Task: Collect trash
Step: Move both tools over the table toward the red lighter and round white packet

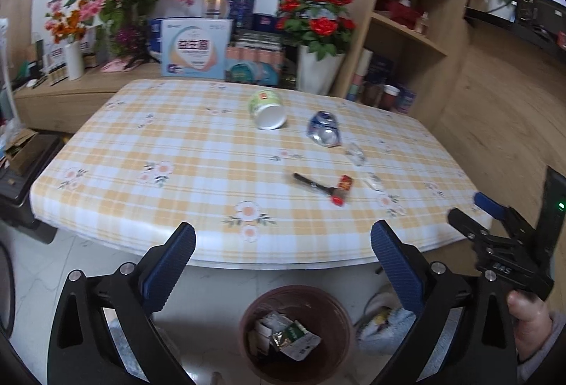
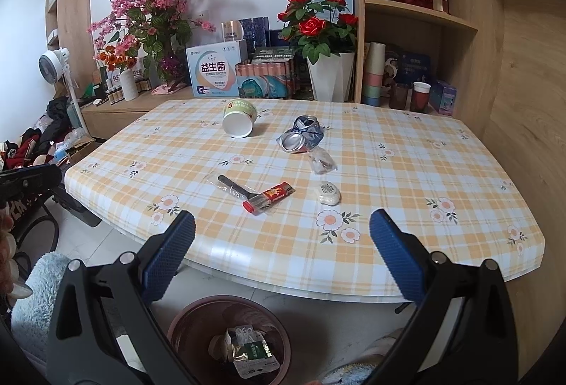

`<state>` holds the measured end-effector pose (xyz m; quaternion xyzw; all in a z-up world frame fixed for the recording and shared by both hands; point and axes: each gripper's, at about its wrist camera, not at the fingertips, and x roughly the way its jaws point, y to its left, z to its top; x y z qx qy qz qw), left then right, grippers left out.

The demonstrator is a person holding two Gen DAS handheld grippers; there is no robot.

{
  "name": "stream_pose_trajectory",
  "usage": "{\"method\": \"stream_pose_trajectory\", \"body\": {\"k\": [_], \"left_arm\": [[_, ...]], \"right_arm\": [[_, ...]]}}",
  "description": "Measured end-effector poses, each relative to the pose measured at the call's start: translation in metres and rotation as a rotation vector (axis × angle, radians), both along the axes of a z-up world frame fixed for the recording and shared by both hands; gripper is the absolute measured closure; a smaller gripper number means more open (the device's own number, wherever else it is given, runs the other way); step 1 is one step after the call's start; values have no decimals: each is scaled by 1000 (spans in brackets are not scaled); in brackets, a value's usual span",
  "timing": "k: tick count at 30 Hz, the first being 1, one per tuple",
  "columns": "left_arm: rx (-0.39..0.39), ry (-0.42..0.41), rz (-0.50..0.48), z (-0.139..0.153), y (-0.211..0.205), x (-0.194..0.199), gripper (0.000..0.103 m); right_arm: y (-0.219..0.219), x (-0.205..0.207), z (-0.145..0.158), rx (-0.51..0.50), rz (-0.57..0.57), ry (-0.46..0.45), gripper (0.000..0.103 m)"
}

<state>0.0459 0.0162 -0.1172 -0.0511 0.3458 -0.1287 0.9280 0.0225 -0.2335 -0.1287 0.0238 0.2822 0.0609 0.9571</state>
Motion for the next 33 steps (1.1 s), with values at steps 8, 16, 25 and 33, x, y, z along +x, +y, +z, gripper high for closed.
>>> {"method": "stream_pose_trajectory", "body": {"k": [8, 16, 25, 33], "left_arm": [[-13, 46, 132, -10, 27, 9, 6], [-24, 69, 139, -16, 29, 12, 6], [-21, 70, 109, -20, 23, 17, 6], [-8, 82, 99, -29, 20, 26, 6]], "right_arm": [[-1, 6, -4, -2, 2, 28, 6], [2, 18, -19, 1, 33, 116, 6], [-1, 28, -31, 8, 45, 171, 6], [-18, 55, -44, 29, 63, 220, 16]]}}
